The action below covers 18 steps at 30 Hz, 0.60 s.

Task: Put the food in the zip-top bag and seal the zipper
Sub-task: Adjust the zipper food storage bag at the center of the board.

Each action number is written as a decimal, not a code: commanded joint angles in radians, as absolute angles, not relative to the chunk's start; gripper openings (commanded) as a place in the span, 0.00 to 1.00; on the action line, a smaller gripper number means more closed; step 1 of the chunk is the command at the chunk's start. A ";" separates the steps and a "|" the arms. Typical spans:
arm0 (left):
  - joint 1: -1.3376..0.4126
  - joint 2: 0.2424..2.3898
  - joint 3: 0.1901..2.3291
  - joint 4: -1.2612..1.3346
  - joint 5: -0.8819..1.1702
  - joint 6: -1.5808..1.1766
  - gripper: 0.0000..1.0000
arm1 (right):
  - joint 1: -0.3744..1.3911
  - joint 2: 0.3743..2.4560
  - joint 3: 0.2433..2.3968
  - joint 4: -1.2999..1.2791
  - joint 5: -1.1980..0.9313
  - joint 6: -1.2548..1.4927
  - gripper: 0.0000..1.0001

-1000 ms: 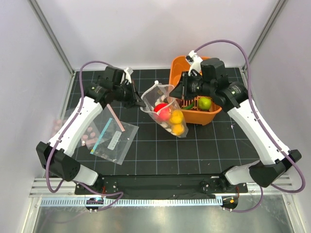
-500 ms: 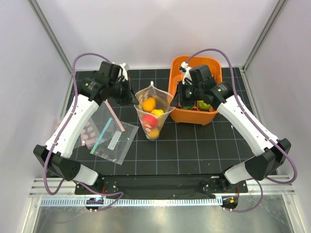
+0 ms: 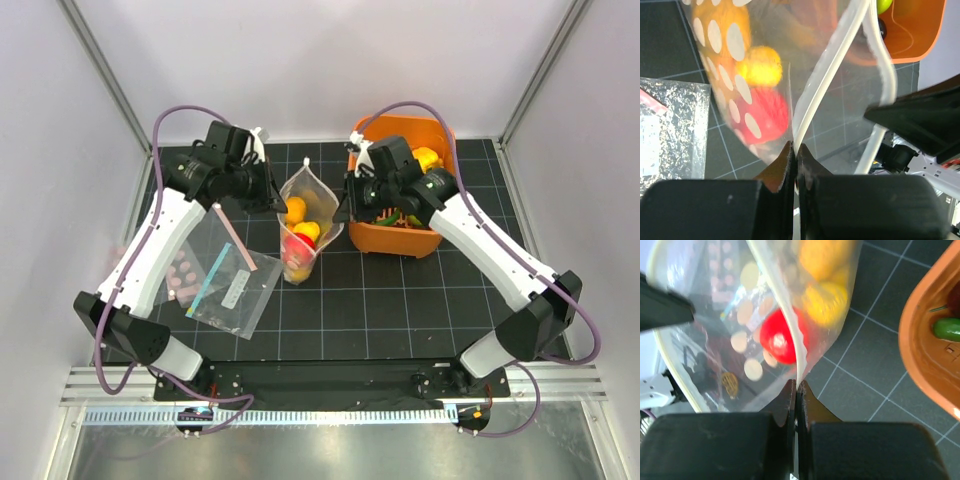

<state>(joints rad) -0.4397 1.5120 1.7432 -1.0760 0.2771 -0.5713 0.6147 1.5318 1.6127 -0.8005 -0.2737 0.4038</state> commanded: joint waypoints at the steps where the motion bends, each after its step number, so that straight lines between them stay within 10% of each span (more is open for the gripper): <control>1: -0.426 1.520 1.784 -1.081 0.333 -0.537 0.06 | 0.669 1.456 1.572 -0.712 -0.304 0.367 0.01; 4: -0.426 1.511 1.753 -1.045 0.371 -0.558 0.04 | 0.676 1.456 1.543 -0.716 -0.304 0.371 0.04; 6: -0.426 1.505 1.721 -1.017 0.374 -0.572 0.02 | 0.676 1.457 1.523 -0.727 -0.295 0.370 0.41; 11: -0.428 1.505 1.719 -1.008 0.361 -0.569 0.01 | 0.663 1.428 1.514 -0.750 -0.119 0.339 0.70; 18: -0.426 1.535 1.778 -1.055 0.318 -0.526 0.00 | 0.563 1.385 1.546 -0.665 -0.081 0.321 0.75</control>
